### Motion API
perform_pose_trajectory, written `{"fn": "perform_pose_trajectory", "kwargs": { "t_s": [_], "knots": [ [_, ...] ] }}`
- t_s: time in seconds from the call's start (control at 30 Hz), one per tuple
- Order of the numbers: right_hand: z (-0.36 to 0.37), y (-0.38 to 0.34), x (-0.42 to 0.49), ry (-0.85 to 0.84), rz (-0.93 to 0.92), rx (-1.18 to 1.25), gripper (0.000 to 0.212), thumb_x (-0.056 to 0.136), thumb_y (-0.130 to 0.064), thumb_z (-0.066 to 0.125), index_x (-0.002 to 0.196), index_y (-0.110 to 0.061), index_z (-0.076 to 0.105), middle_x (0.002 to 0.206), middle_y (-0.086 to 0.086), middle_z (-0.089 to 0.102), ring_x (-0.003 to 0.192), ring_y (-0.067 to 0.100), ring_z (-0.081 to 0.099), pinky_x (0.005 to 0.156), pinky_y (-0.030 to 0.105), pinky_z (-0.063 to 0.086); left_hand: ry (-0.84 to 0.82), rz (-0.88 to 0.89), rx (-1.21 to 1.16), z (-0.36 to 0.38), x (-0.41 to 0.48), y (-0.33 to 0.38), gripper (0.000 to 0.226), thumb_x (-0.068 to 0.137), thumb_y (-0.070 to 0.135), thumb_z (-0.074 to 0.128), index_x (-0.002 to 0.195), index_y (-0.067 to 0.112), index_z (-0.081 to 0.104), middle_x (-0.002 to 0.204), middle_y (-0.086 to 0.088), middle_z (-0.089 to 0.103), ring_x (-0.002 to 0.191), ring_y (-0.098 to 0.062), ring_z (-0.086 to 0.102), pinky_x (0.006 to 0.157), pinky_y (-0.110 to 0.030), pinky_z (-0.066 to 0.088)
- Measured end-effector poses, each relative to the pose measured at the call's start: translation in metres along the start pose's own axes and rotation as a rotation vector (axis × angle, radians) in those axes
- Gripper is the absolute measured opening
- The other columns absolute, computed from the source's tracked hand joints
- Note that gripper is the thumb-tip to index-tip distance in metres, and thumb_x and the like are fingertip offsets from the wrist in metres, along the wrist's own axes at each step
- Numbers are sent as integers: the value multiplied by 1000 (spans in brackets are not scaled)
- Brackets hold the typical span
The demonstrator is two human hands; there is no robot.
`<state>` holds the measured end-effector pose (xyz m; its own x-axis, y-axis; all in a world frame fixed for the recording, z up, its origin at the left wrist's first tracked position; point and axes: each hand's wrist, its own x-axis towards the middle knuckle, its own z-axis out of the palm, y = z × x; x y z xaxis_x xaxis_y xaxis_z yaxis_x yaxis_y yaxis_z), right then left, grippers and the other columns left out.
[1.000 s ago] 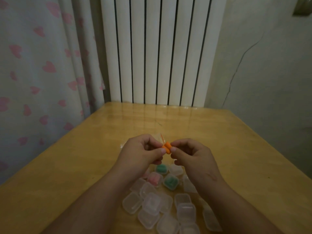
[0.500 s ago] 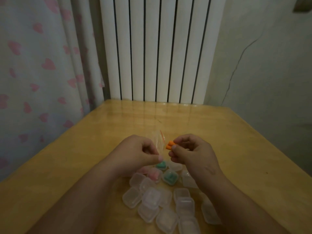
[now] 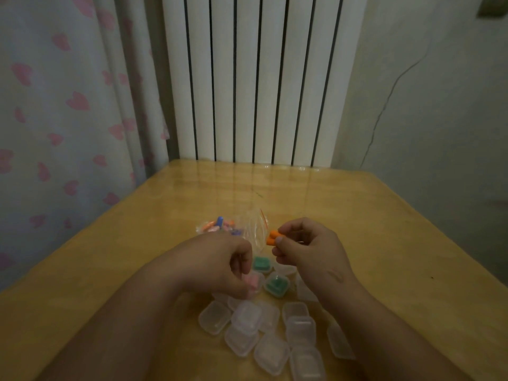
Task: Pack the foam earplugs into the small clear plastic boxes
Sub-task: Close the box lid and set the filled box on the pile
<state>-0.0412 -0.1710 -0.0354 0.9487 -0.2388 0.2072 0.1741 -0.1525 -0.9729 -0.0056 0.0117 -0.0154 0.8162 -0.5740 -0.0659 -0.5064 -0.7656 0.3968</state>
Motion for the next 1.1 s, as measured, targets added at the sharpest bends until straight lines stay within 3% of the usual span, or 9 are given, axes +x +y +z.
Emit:
{"fn": "perform_pose_trajectory", "kwargs": {
  "t_s": [0.1, 0.23, 0.37, 0.5, 0.6, 0.7, 0.83, 0.97, 1.1],
  "knots": [
    [0, -1, 0, 5, 2, -5, 11, 85, 3, 65, 83, -8, 65, 67, 2, 68, 61, 15, 68, 59, 29, 59, -4, 28, -28, 1, 0, 1, 27, 68, 37, 85, 78, 34, 60, 81, 15, 68, 78, 1, 63, 70, -24, 53],
    [-2, -3, -2, 10, 2, -7, 8, 86, 2, 65, 87, -6, 65, 67, 0, 68, 62, 13, 68, 60, 29, 59, 23, 69, -138, 1, -2, 4, 26, 71, 29, 85, 83, 36, 62, 81, 17, 68, 70, 7, 58, 61, -11, 43],
    [-7, -5, -1, 54, 0, -18, 8, 88, -4, 63, 91, -11, 66, 79, 7, 69, 65, 13, 68, 61, 29, 59, 155, 67, -350, -1, -3, 7, 28, 76, 17, 82, 92, 36, 67, 87, 13, 68, 70, -2, 62, 63, -14, 50],
    [-8, -8, -2, 31, 46, 62, 14, 89, 1, 60, 89, -8, 69, 81, 11, 70, 64, 13, 69, 64, 30, 61, 239, 65, -540, 1, -1, 8, 34, 83, 3, 73, 104, 30, 74, 93, 5, 66, 86, -5, 65, 69, -15, 54],
    [-9, -9, -1, 19, 74, 65, 17, 86, 6, 60, 84, -8, 71, 76, 12, 71, 63, 15, 68, 63, 30, 59, 312, 72, -527, 4, 3, 5, 33, 82, 3, 74, 97, 33, 75, 96, 8, 68, 90, -1, 64, 80, -18, 53],
    [-10, -9, 0, -25, 129, 68, 16, 84, 5, 59, 83, -5, 71, 71, 11, 71, 65, 20, 67, 64, 32, 58, 380, 54, -652, 5, 6, 3, 34, 79, 0, 76, 87, 33, 75, 87, 4, 72, 85, -4, 67, 75, -21, 55],
    [-8, -10, -1, -94, 148, 52, 7, 87, -1, 64, 86, -2, 71, 68, 9, 71, 62, 17, 66, 60, 27, 57, 448, 52, -880, 6, 8, 8, 33, 82, -5, 70, 98, 24, 70, 88, 2, 73, 85, -12, 70, 72, -22, 55],
    [-7, -10, -4, -119, 73, -26, 7, 82, -8, 74, 88, -5, 73, 68, 8, 71, 61, 15, 68, 58, 24, 56, 371, 75, -1208, 8, 8, 12, 40, 93, -5, 55, 119, 23, 65, 77, -8, 65, 72, -21, 68, 67, -28, 57],
    [-6, -12, -5, -119, 33, -24, 7, 84, -12, 72, 87, -6, 74, 72, 10, 72, 61, 14, 66, 58, 23, 54, 351, 60, -1162, 11, 10, 14, 25, 95, 3, 56, 114, 13, 67, 72, -8, 64, 68, -19, 66, 61, -27, 56]
  ]
}}
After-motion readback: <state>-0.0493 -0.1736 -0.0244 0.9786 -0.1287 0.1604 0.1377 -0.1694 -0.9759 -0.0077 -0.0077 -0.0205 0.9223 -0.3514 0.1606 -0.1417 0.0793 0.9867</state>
